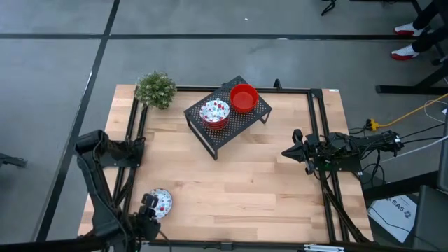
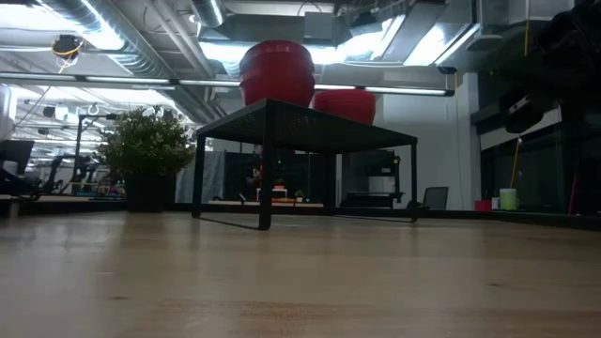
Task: Pick & Place Mini bowls
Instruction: Stack the white patterned bowl on the white patterned bowl on the shelf
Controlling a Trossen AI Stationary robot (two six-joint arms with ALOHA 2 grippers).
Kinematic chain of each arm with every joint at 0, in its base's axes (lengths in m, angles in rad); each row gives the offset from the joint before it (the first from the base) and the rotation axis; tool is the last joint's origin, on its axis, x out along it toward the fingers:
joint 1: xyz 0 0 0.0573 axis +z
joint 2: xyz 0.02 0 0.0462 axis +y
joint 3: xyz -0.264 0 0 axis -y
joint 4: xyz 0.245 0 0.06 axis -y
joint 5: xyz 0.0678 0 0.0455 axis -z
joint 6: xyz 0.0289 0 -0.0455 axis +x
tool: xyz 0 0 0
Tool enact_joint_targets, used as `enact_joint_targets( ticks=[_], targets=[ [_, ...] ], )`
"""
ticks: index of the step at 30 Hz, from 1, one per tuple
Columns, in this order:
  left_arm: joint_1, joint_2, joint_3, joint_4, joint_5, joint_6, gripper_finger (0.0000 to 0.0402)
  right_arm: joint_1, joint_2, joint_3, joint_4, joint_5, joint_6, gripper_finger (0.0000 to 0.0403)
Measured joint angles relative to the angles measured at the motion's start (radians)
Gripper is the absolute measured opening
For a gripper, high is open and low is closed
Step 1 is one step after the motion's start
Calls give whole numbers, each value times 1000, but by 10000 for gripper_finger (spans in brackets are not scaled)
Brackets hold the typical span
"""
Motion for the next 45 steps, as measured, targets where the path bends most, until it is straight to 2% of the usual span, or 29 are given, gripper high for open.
enact_joint_targets(
  ticks=[6, 12, 17, 28, 35, 40, 45],
  targets=[
    [-16, 6, -65, 67, -12, -77, 117, 0, 0, 0, 0, 0, 0, 19],
    [-16, 6, -176, 190, 49, -102, 118, 0, 0, 0, 0, 0, 0, 19],
    [-17, 6, -225, 186, -7, -128, 114, 0, 0, 0, 0, 0, 0, 19],
    [-17, 6, -299, 317, 20, -132, 113, 0, 0, 0, 0, 0, 0, 19],
    [-8, 6, -380, 373, 72, -133, 102, 0, 0, 0, 0, 0, 0, 19],
    [-8, 6, -395, 407, 67, -144, 91, 0, 0, 0, 0, 0, 0, 19],
    [-8, 6, -395, 421, 64, -131, 59, 0, 0, 0, 0, 0, 0, 19]
  ],
)
